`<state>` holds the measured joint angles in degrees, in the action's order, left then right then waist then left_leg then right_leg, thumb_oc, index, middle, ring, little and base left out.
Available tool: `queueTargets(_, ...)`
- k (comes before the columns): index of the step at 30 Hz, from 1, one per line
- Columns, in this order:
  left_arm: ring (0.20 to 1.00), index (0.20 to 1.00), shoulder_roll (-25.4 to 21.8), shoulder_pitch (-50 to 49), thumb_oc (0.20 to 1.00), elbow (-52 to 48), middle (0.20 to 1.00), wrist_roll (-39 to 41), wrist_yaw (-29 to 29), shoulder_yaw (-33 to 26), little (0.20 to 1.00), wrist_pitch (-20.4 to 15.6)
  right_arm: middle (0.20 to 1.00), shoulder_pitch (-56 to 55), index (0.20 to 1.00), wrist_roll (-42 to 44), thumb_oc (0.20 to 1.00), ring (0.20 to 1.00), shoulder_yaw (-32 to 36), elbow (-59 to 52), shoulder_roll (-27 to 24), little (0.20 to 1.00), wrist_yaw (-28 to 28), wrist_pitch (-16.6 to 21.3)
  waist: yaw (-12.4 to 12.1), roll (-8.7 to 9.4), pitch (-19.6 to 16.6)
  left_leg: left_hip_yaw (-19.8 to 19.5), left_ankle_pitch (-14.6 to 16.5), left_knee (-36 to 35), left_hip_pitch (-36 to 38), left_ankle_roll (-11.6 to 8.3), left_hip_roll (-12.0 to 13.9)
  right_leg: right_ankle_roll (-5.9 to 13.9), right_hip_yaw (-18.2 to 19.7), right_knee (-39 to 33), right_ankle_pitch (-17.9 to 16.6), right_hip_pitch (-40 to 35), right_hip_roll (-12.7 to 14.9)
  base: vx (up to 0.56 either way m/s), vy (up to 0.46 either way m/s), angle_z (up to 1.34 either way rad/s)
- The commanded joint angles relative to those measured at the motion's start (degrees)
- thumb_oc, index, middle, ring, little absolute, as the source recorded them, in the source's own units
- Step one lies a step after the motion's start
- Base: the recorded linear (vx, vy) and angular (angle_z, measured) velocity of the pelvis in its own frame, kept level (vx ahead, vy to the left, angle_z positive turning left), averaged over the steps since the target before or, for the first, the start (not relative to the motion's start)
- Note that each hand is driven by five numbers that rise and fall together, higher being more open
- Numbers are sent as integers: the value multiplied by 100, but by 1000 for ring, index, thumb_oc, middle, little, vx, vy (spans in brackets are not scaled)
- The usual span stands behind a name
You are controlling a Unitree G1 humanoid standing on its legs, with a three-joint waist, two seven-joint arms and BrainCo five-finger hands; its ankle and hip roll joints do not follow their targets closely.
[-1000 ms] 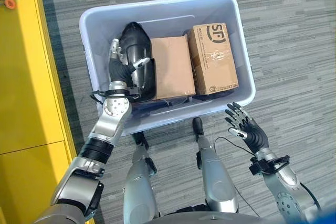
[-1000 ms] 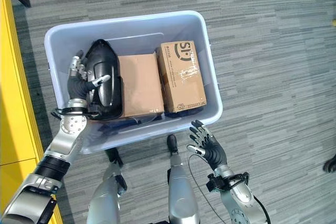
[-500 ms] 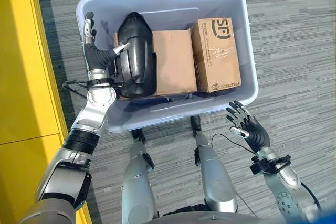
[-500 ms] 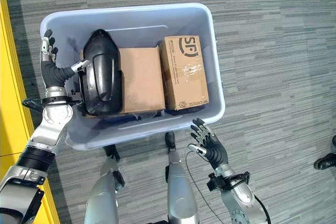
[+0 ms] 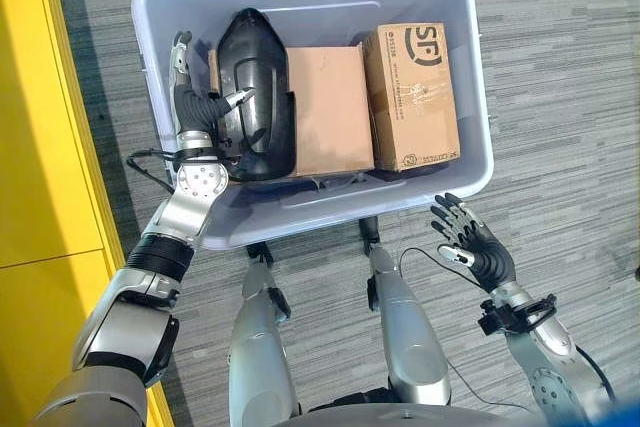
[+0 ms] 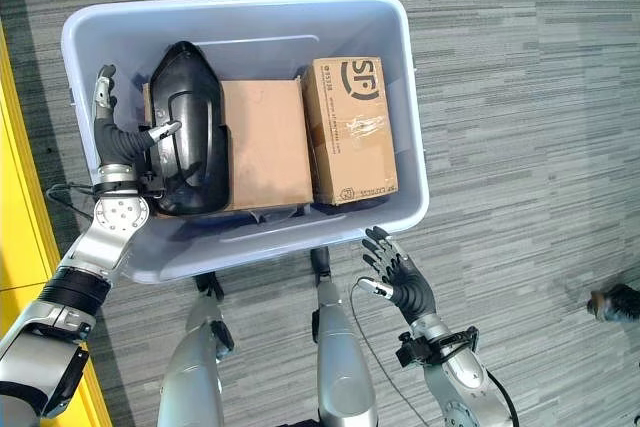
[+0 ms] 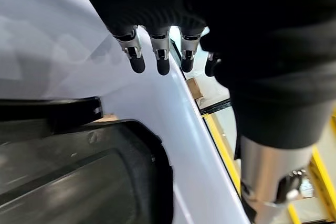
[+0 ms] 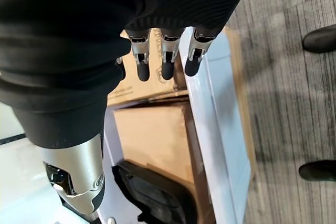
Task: Move parts from the plastic box to the shelf.
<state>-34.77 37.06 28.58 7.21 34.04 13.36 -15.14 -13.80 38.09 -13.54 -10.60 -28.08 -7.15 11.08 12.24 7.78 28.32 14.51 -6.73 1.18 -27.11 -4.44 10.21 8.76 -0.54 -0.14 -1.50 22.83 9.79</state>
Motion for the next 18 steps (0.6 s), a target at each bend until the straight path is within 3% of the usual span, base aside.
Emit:
queueTargets(1, 1000, 1000, -43, 187, 1000, 376, 1000, -49, 143, -317, 1000, -130, 1000, -329, 1000, 125, 1000, 1000, 300, -362, -189, 1000, -36, 317, -65, 133, -137, -417, 349, 759, -127, -512, 618, 203, -174, 371, -275, 160, 392, 0, 0, 0)
queueTargets(18, 1000, 1000, 568, 230, 1000, 1251, 1000, 1027, 151, -545, 1000, -41, 1000, -273, 1000, 96, 1000, 1000, 260, -472, -269, 1000, 167, 310, -78, 172, 8, -493, 318, 749, -296, -496, 582, 177, -214, 406, -272, 282, 381, -1, 0, 1)
